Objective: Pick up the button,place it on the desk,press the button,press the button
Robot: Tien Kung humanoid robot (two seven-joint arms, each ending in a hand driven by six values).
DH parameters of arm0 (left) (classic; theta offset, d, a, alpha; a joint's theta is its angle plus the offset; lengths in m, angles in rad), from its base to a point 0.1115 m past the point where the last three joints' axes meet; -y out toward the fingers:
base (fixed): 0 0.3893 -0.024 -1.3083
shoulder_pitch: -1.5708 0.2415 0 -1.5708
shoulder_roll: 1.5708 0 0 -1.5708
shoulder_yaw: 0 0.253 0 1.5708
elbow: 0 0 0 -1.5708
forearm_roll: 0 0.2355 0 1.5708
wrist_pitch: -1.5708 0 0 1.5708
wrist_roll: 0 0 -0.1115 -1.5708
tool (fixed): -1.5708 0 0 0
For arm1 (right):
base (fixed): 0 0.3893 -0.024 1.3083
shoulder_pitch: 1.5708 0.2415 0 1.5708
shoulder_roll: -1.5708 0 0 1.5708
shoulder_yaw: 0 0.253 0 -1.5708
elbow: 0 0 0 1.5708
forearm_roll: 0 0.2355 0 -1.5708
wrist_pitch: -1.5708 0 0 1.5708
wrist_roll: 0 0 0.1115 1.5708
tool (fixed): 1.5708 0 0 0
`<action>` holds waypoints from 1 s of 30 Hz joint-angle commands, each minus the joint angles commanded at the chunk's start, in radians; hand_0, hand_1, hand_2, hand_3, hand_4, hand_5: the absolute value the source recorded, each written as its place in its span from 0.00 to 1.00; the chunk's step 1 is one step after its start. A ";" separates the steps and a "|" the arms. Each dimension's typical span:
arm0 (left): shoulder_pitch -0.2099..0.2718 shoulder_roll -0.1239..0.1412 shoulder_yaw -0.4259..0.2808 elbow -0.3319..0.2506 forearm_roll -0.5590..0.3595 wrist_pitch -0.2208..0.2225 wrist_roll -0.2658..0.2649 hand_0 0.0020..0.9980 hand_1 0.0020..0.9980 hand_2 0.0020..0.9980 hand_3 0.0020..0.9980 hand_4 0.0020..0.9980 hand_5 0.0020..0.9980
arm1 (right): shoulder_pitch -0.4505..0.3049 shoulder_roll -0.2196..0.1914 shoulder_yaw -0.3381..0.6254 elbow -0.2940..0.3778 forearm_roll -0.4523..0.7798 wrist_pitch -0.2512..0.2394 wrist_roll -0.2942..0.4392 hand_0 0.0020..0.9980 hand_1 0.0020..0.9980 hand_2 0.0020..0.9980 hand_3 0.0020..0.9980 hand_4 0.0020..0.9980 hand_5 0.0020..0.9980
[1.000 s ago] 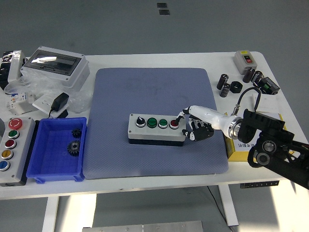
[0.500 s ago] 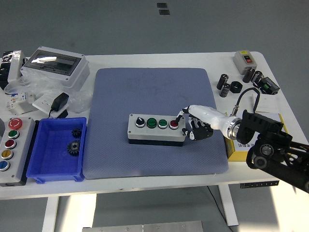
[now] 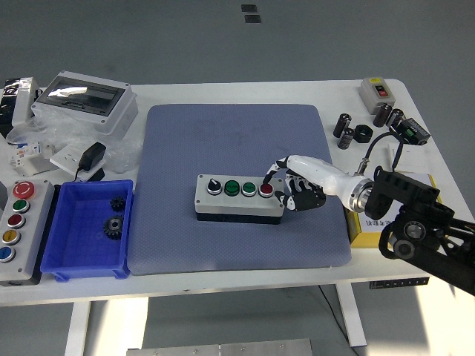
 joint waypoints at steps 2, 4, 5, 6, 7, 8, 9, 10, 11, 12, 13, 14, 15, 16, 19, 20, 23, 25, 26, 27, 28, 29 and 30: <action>0.001 0.000 -0.001 0.000 0.001 0.000 0.001 0.62 0.60 0.53 0.58 0.64 0.17 | -0.030 -0.008 0.049 0.035 0.012 -0.014 0.014 0.00 0.08 0.18 0.66 0.50 0.00; 0.002 -0.001 -0.002 0.000 0.002 0.000 0.002 0.62 0.60 0.53 0.58 0.64 0.17 | -0.066 -0.003 0.099 0.049 0.014 -0.050 0.040 0.00 0.08 0.18 0.66 0.50 0.00; 0.003 -0.001 -0.002 0.000 0.001 0.000 0.002 0.62 0.60 0.53 0.59 0.64 0.17 | -0.088 0.007 0.126 0.050 0.011 -0.075 0.058 0.00 0.08 0.18 0.66 0.50 0.00; 0.003 -0.002 0.000 0.000 0.000 0.000 0.002 0.62 0.60 0.53 0.59 0.64 0.17 | -0.110 0.022 0.152 0.046 0.006 -0.101 0.078 0.00 0.08 0.18 0.66 0.50 0.00; 0.004 -0.003 0.001 0.000 -0.002 0.000 0.002 0.62 0.60 0.53 0.59 0.64 0.17 | -0.133 0.041 0.181 0.039 0.005 -0.132 0.099 0.00 0.08 0.18 0.66 0.50 0.00; 0.005 -0.004 0.002 0.000 -0.003 0.000 0.002 0.62 0.60 0.53 0.59 0.64 0.17 | -0.154 0.059 0.206 0.032 0.011 -0.159 0.118 0.00 0.08 0.18 0.66 0.50 0.00; 0.007 -0.006 0.003 0.000 -0.005 0.001 0.002 0.62 0.60 0.53 0.59 0.64 0.17 | -0.180 0.082 0.236 0.024 0.016 -0.191 0.143 0.00 0.08 0.18 0.66 0.50 0.00; 0.009 -0.007 0.004 0.000 -0.006 0.001 0.002 0.62 0.60 0.53 0.59 0.64 0.17 | -0.203 0.102 0.262 0.018 0.016 -0.219 0.164 0.00 0.08 0.18 0.66 0.50 0.00; 0.011 -0.009 0.006 0.000 -0.008 0.001 0.002 0.62 0.60 0.53 0.58 0.64 0.18 | -0.229 0.126 0.291 0.013 0.016 -0.251 0.189 0.00 0.07 0.19 0.68 0.53 0.38; 0.012 -0.011 0.007 0.000 -0.010 0.001 0.002 0.62 0.60 0.53 0.58 0.64 0.18 | -0.253 0.149 0.317 0.010 0.017 -0.279 0.213 0.00 0.07 0.19 0.68 0.53 0.38; 0.014 -0.012 0.007 0.000 -0.010 0.001 0.001 0.62 0.60 0.53 0.58 0.64 0.18 | -0.279 0.174 0.346 0.010 0.023 -0.309 0.239 0.00 0.07 0.19 0.68 0.53 0.38; 0.015 -0.013 0.007 0.000 -0.011 0.001 0.000 0.62 0.60 0.53 0.58 0.64 0.18 | -0.301 0.195 0.370 0.011 0.032 -0.334 0.262 0.00 0.07 0.19 0.68 0.53 0.38; 0.016 -0.014 0.007 0.000 -0.010 0.002 -0.001 0.62 0.60 0.53 0.58 0.64 0.18 | -0.325 0.218 0.396 0.013 0.044 -0.360 0.287 0.00 0.07 0.19 0.68 0.53 0.38; 0.016 -0.014 0.007 0.000 -0.010 0.002 -0.002 0.62 0.60 0.53 0.58 0.64 0.18 | -0.349 0.241 0.423 0.014 0.055 -0.386 0.313 0.00 0.07 0.19 0.68 0.53 0.38; 0.011 -0.012 0.008 0.000 -0.009 0.001 -0.003 0.62 0.60 0.53 0.58 0.64 0.19 | -0.408 0.285 0.494 0.001 0.102 -0.453 0.377 0.00 0.10 0.18 0.72 0.94 0.55; 0.009 -0.012 0.009 0.000 -0.009 0.001 -0.004 0.62 0.60 0.53 0.58 0.64 0.19 | -0.425 0.290 0.519 -0.006 0.119 -0.475 0.399 0.00 0.10 0.18 0.72 0.94 0.55; 0.005 -0.008 0.013 0.000 -0.010 0.001 -0.003 0.62 0.60 0.53 0.58 0.64 0.19 | -0.450 0.291 0.587 -0.023 0.167 -0.525 0.456 0.13 0.30 0.37 0.76 0.95 0.58; 0.005 -0.005 0.013 0.000 -0.010 0.002 -0.001 0.62 0.60 0.53 0.58 0.64 0.19 | -0.455 0.293 0.620 -0.028 0.183 -0.536 0.475 0.13 0.30 0.37 0.76 0.95 0.58; 0.006 -0.004 0.013 0.000 -0.010 0.002 0.000 0.62 0.60 0.53 0.58 0.64 0.19 | -0.457 0.296 0.631 -0.030 0.189 -0.538 0.483 0.13 0.30 0.37 0.76 0.95 0.58; 0.007 -0.003 0.014 0.000 -0.009 0.003 0.001 0.62 0.60 0.53 0.58 0.64 0.19 | -0.458 0.300 0.640 -0.032 0.196 -0.538 0.491 0.13 0.30 0.37 0.76 0.95 0.58; 0.008 -0.002 0.013 0.000 -0.008 0.003 0.002 0.62 0.60 0.53 0.58 0.64 0.19 | -0.459 0.305 0.646 -0.033 0.202 -0.537 0.498 0.13 0.30 0.37 0.76 0.95 0.58; 0.009 -0.001 0.012 0.000 -0.005 0.003 0.003 0.62 0.60 0.53 0.59 0.64 0.19 | -0.460 0.310 0.651 -0.035 0.209 -0.535 0.506 0.65 0.73 0.76 0.86 0.96 0.61; 0.009 0.000 0.010 0.000 -0.002 0.003 0.004 0.62 0.60 0.53 0.59 0.64 0.19 | -0.461 0.315 0.655 -0.037 0.213 -0.534 0.511 0.65 0.73 0.76 0.86 0.96 0.61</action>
